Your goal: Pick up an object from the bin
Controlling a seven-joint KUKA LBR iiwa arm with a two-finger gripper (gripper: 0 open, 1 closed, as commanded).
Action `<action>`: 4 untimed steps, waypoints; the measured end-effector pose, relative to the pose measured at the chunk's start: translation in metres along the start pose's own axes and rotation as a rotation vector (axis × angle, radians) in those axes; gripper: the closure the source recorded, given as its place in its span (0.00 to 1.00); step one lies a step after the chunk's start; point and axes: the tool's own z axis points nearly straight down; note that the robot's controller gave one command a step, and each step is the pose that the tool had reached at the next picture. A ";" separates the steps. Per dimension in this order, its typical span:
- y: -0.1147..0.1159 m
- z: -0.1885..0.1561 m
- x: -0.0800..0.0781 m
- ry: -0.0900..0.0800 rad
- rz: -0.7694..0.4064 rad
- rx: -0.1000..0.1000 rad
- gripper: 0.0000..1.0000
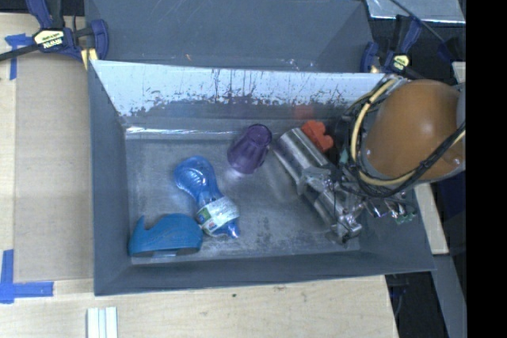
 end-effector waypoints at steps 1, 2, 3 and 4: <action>0.004 0.022 0.001 0.014 0.035 -0.023 0.00; -0.010 0.027 -0.003 0.001 -0.182 -0.017 0.00; -0.027 0.052 -0.005 0.001 -0.470 -0.058 1.00; -0.027 0.052 -0.005 0.001 -0.470 -0.058 1.00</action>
Offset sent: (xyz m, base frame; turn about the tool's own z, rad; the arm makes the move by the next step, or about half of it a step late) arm 0.0327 -0.0624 -0.0592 -0.2599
